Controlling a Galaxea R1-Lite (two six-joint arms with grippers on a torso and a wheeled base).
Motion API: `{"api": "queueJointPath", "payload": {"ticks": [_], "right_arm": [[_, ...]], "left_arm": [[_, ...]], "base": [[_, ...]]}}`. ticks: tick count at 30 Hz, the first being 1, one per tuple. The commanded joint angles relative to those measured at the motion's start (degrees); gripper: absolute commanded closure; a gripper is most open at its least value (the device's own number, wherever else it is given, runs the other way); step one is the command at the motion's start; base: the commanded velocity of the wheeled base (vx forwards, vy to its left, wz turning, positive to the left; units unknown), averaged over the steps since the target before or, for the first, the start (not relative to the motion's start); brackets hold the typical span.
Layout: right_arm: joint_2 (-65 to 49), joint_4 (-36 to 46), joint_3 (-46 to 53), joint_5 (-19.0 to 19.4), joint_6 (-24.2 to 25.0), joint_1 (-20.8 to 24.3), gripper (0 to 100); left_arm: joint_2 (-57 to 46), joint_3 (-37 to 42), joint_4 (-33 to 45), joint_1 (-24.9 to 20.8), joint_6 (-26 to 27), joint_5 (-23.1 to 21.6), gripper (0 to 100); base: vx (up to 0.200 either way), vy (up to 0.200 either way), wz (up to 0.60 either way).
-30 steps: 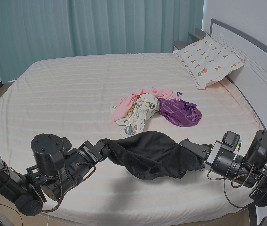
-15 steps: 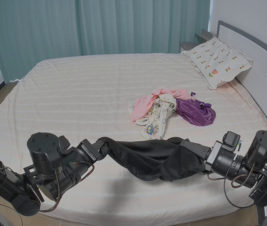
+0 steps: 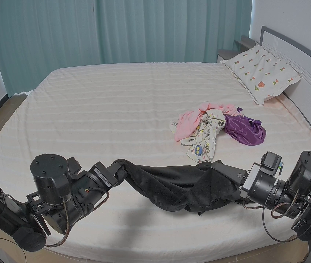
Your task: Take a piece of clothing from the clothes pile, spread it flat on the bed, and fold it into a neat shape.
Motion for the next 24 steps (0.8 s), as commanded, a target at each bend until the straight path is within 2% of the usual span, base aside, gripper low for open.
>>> {"api": "queueJointPath", "payload": {"ticks": [1, 19, 24], "right_arm": [[-0.2, -0.7, 0.0, 0.0, -0.1, 0.1, 100], [0.0, -0.7, 0.1, -0.8, -1.1, 0.5, 100], [-0.2, -0.7, 0.3, -0.7, -1.1, 0.5, 100]], "left_arm": [[-0.6, 0.0, 0.0, 0.0, 0.0, -0.1, 100], [-0.6, 0.4, 0.1, -0.3, 0.1, 0.0, 100], [-0.6, 0.4, 0.1, -0.5, 0.1, -0.1, 100]], "base": [[0.0, 0.2, 0.0], [0.0, 0.2, 0.0], [0.0, 0.0, 0.0]]}}
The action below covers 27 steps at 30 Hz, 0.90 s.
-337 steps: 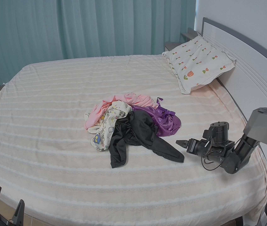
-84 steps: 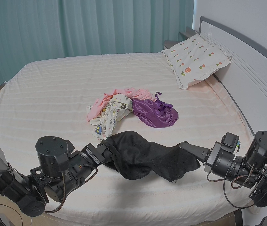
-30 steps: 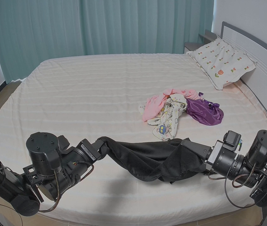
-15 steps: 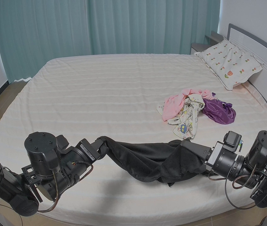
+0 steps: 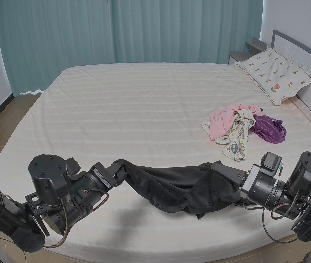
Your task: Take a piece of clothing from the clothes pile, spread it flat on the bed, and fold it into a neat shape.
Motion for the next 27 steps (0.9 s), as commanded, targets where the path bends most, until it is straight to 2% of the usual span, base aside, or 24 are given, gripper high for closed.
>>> {"api": "queueJointPath", "payload": {"ticks": [1, 4, 16, 23, 27], "right_arm": [[-0.1, -0.7, 0.2, 0.0, 0.0, 0.0, 100], [-0.1, -0.7, 0.3, 0.1, -0.1, 0.0, 100], [-2.8, -0.7, 2.3, 0.9, -0.4, 1.7, 100], [-7.8, -0.7, 4.1, 3.9, -0.5, 2.2, 100], [-14.9, -0.6, 6.4, 8.4, -0.5, 2.9, 100]], "left_arm": [[0.3, 0.0, 0.0, -0.2, -0.1, -0.1, 100], [0.3, 0.1, 0.0, -0.5, -0.2, -0.4, 100], [-1.9, 1.6, 0.0, -5.7, 0.0, -0.1, 100], [-6.2, 2.2, 0.2, -8.4, 0.3, -0.2, 100], [-11.3, 2.9, 1.7, -11.1, 2.5, -0.1, 100]], "base": [[0.0, 0.0, 0.0], [0.0, 0.0, 0.0], [-0.2, 0.0, 0.0], [-0.2, 0.0, 0.0], [-0.2, 0.0, 0.0]]}}
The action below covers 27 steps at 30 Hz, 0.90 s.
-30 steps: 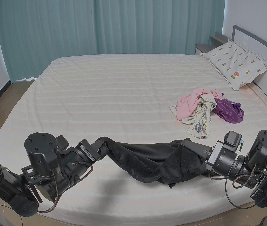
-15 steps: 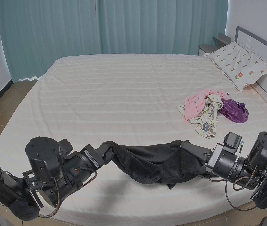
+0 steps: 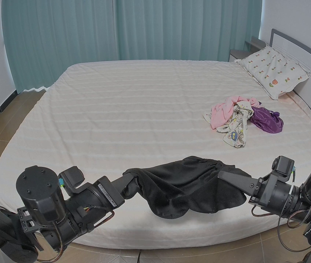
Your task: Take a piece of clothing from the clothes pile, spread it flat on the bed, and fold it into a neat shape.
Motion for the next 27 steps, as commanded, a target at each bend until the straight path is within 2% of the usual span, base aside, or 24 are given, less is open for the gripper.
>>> {"api": "queueJointPath", "payload": {"ticks": [1, 4, 7, 9, 12, 15, 16, 17, 18, 20, 24, 26, 27], "right_arm": [[-8.3, -0.6, 2.4, 3.7, 0.0, 0.8, 100], [-17.1, -0.5, 3.6, 10.1, 0.4, 0.7, 100], [-23.6, 0.8, 3.9, 13.4, 0.6, 0.6, 100], [-28.8, 3.0, 3.0, 14.9, 0.8, 0.5, 100], [-34.7, 6.6, -0.4, 15.0, 2.5, 0.2, 100], [-41.3, 17.7, -9.7, 14.6, 7.7, -3.3, 100], [-42.4, 23.1, -14.1, 14.9, 10.2, -6.4, 100], [-42.4, 23.7, -14.6, 15.0, 10.5, -6.8, 100], [-42.4, 27.8, -19.5, 15.2, 13.2, -10.6, 100], [-41.7, 30.6, -24.6, 15.3, 15.6, -14.4, 100], [-36.4, 31.2, -33.4, 15.2, 20.7, -20.9, 100], [-36.1, 31.3, -33.8, 15.2, 20.9, -21.1, 100], [-30.7, 31.5, -36.8, 15.3, 23.4, -24.0, 100]], "left_arm": [[-6.2, 0.6, 0.9, -2.8, 1.7, 0.1, 100], [-11.2, 0.5, 1.2, -3.7, 2.3, 0.0, 100], [-14.0, 0.0, 2.3, -4.2, 2.9, 0.0, 100], [-16.7, -0.4, 3.8, -4.3, 3.0, 0.0, 100], [-20.2, -2.6, 6.2, -4.3, 3.1, 0.0, 100], [-25.1, -8.1, 13.8, -3.4, 3.1, 0.0, 100], [-26.3, -11.2, 17.4, -1.8, 3.0, 0.1, 100], [-26.5, -11.6, 17.6, -1.6, 3.0, 0.0, 100], [-27.9, -14.6, 20.9, 0.8, 3.0, -0.2, 100], [-28.8, -16.9, 23.2, 2.0, 3.0, -0.1, 100], [-29.0, -20.0, 27.3, 5.0, 3.0, -0.2, 100], [-28.9, -20.1, 27.3, 5.1, 3.0, -0.3, 100], [-27.4, -21.1, 28.7, 7.9, 2.9, -0.7, 100]], "base": [[-0.2, 0.0, 0.0], [-0.133, 0.0, 0.0], [0.0, 0.0, 0.0], [0.0, 0.0, 0.0], [0.0, 0.0, 0.0], [0.0, 0.0, 0.0], [0.0, 0.0, 0.0], [0.0, 0.0, 0.0], [0.0, 0.0, 0.0], [0.0, 0.0, 0.0], [0.0, 0.0, 0.0], [0.0, 0.0, 0.0], [0.0, 0.0, 0.0]]}}
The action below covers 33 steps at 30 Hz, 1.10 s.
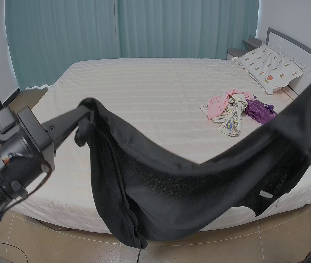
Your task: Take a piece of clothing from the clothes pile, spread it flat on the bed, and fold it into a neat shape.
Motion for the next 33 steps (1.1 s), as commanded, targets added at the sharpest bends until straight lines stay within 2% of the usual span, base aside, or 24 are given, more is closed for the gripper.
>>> {"api": "queueJointPath", "payload": {"ticks": [1, 6, 9, 11, 12, 19, 23, 28, 33], "right_arm": [[9.2, 4.0, -12.5, 0.5, 7.0, -10.9, 100], [21.9, 3.7, -16.9, 0.2, 6.7, -15.4, 100], [29.0, 3.6, -20.2, -0.3, 4.9, -16.8, 100], [29.0, 3.6, -20.2, -0.3, 4.9, -16.8, 100], [35.3, 3.6, -23.3, -1.1, 1.0, -18.0, 100], [42.9, 4.0, -25.8, -2.0, -3.3, -17.4, 100], [45.8, 4.3, -27.7, -6.7, -5.1, -17.4, 100], [48.9, 4.5, -27.9, -10.5, -9.0, -17.2, 100], [53.7, 4.5, -30.5, -20.1, -13.8, -14.3, 100]], "left_arm": [[-1.5, -7.0, 6.0, 8.0, -0.1, -1.1, 100], [6.3, -8.4, 5.9, 13.8, -0.5, -3.3, 100], [11.2, -9.0, 5.5, 15.8, -0.7, -3.5, 100], [11.2, -9.0, 5.5, 15.8, -0.7, -3.5, 100], [16.0, -10.6, 5.4, 17.5, -1.6, -4.0, 100], [23.3, -13.7, 5.6, 22.3, -1.8, -7.2, 100], [25.7, -13.7, 5.5, 23.6, -1.8, -7.7, 100], [27.9, -13.8, 5.3, 24.4, -1.7, -7.7, 100], [30.4, -14.6, 5.3, 24.9, -1.7, -7.8, 100]], "base": [[0.0, 0.0, 0.0], [0.0, 0.0, 0.0], [0.0, 0.0, 0.0], [0.0, 0.0, 0.0], [0.0, 0.0, 0.0], [0.171, 0.0, 0.0], [0.2, 0.0, 0.0], [0.2, 0.0, 0.0], [0.2, 0.0, 0.0]]}}
